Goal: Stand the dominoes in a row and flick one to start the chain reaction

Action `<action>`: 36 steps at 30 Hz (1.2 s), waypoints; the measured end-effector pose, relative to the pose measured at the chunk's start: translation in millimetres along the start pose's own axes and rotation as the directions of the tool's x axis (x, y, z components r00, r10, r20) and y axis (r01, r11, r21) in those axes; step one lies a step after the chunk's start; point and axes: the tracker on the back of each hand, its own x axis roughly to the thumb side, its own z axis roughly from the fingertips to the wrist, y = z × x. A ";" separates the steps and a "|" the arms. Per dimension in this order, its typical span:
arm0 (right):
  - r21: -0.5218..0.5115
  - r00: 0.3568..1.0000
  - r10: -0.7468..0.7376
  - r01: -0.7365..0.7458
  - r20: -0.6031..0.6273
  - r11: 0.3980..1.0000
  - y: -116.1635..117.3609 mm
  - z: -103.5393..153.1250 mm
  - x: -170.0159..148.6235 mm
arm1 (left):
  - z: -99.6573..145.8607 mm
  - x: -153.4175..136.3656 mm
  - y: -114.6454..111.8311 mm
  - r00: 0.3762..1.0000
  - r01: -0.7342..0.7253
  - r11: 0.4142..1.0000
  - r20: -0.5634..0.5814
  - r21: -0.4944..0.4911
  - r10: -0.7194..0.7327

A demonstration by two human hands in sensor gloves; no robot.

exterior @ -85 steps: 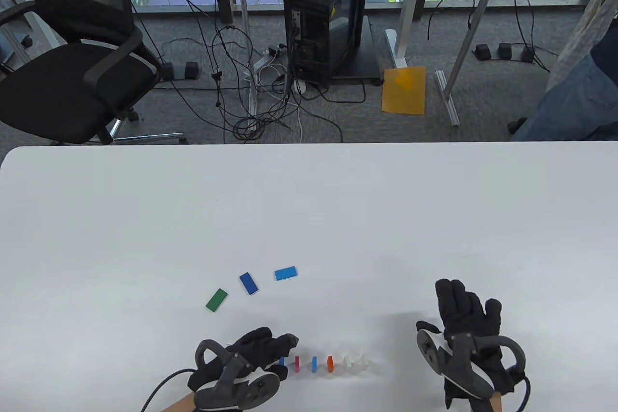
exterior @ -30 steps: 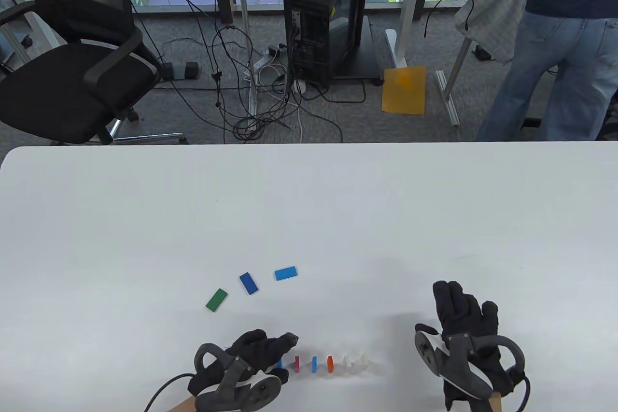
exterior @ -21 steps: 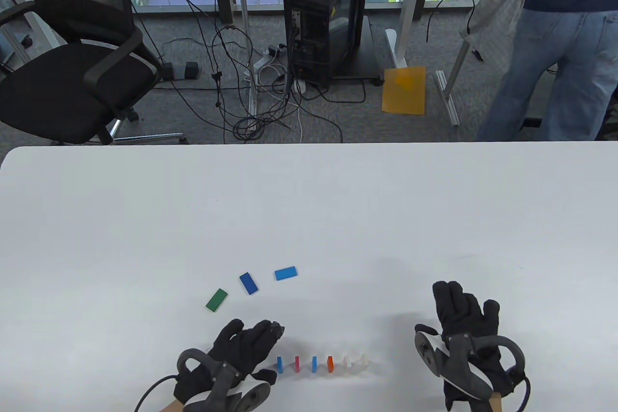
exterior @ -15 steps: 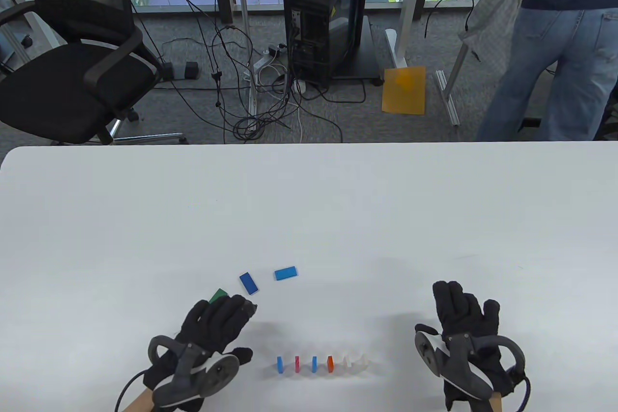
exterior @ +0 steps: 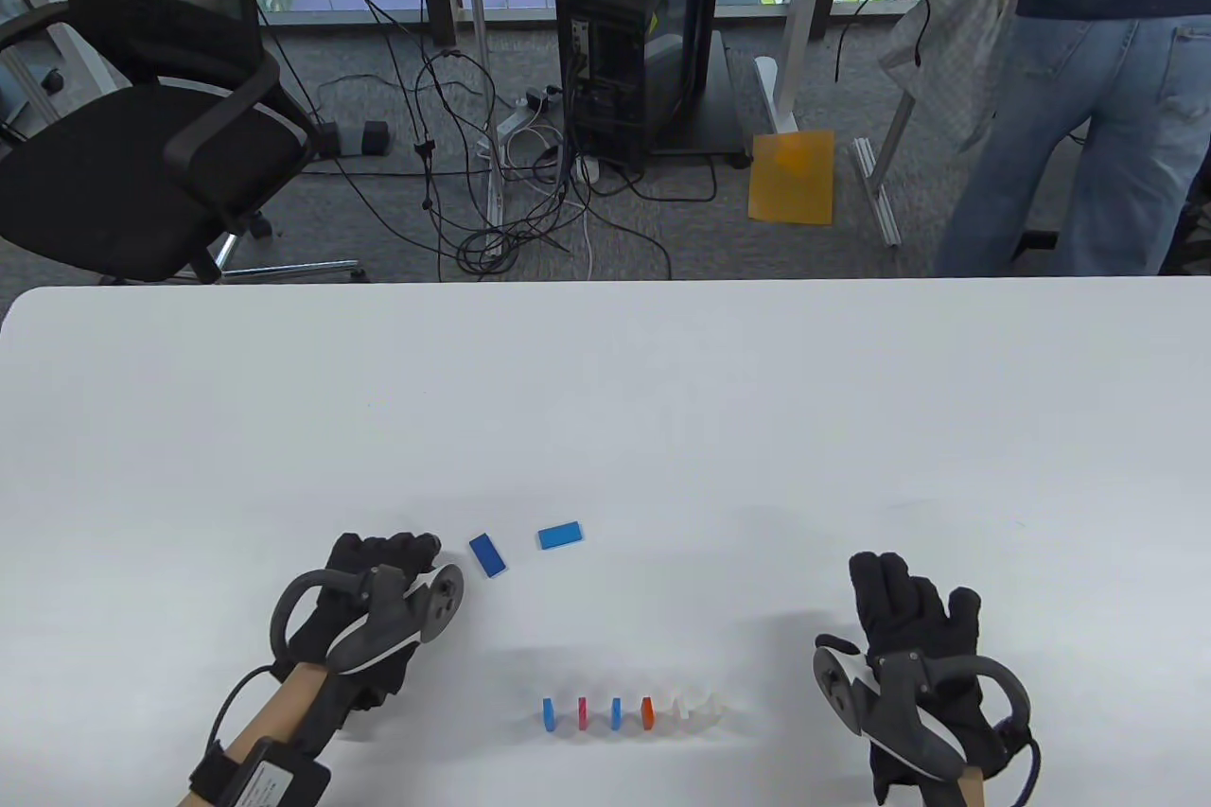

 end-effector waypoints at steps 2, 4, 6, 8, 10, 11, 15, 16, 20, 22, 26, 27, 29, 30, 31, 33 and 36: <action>-0.002 1.000 -0.003 0.003 -0.004 1.000 -0.3 0.1 -0.5 | -6.0 7.4 -3.3 0.999 0.033 0.999 -0.008 -0.021 -0.033; -0.006 1.000 -0.007 0.007 -0.011 1.000 -0.4 0.0 -1.4 | -10.4 12.8 -4.6 0.995 0.097 0.993 -0.030 -0.070 -0.099; -0.008 1.000 -0.011 0.011 -0.017 1.000 -0.2 0.0 -1.9 | -11.5 15.8 -2.8 0.993 0.105 0.993 -0.045 -0.059 -0.108; -0.007 1.000 -0.013 0.013 -0.019 1.000 0.0 -0.1 -2.2 | -12.6 17.5 -3.1 0.993 0.108 0.993 -0.038 -0.054 -0.110; -0.007 1.000 -0.011 0.011 -0.019 1.000 0.0 -0.2 -2.3 | -13.6 17.6 -3.7 0.991 0.126 0.991 -0.038 -0.048 -0.128; -0.007 1.000 -0.009 0.009 -0.019 1.000 -0.1 -0.3 -2.4 | -14.0 17.9 -3.8 0.990 0.135 0.990 -0.044 -0.048 -0.137; -0.007 1.000 -0.008 0.008 -0.020 1.000 -0.2 -0.3 -2.8 | -12.9 28.9 -6.1 0.972 0.232 0.970 -0.031 -0.070 -0.234; -0.007 1.000 -0.008 0.008 -0.020 1.000 -0.2 -0.3 -2.9 | -12.3 32.0 -6.6 0.965 0.258 0.964 -0.028 -0.071 -0.260; -0.012 1.000 -0.009 0.008 -0.023 1.000 -0.5 0.0 -3.6 | -11.7 34.5 -7.0 0.955 0.295 0.955 -0.021 -0.029 -0.296; -0.016 1.000 -0.012 0.012 -0.022 1.000 -0.5 -0.1 -3.7 | -9.5 27.6 -6.5 0.970 0.242 0.970 -0.016 -0.022 -0.242; -0.021 1.000 -0.009 0.009 -0.019 1.000 -0.4 -0.2 -3.6 | 1.8 10.7 -5.7 0.994 0.101 0.995 -0.044 0.022 -0.100; -0.021 1.000 -0.009 0.009 -0.019 1.000 -0.4 -0.1 -3.6 | 5.0 6.7 -4.3 0.995 0.091 0.995 -0.053 0.048 -0.088; -0.021 1.000 -0.012 0.011 -0.020 1.000 -0.4 0.1 -3.6 | 13.0 -1.0 0.5 0.996 0.079 0.992 -0.054 0.094 -0.074; -0.022 1.000 -0.013 0.013 -0.019 1.000 -0.3 0.1 -3.5 | 18.3 -4.2 4.0 0.998 0.062 0.992 -0.035 0.107 -0.058; -0.022 1.000 -0.014 0.013 -0.019 1.000 -0.3 0.1 -3.4 | 22.1 -5.8 6.5 0.999 0.046 0.992 -0.028 0.114 -0.043; -0.019 1.000 -0.012 0.012 -0.017 1.000 -0.3 0.1 -3.0 | 35.0 -9.0 15.0 1.000 -0.020 0.990 0.000 0.139 0.020; -0.016 1.000 -0.006 0.006 -0.013 1.000 -0.2 0.1 -2.4 | 48.7 -10.0 25.4 0.998 -0.056 0.984 0.035 0.168 0.051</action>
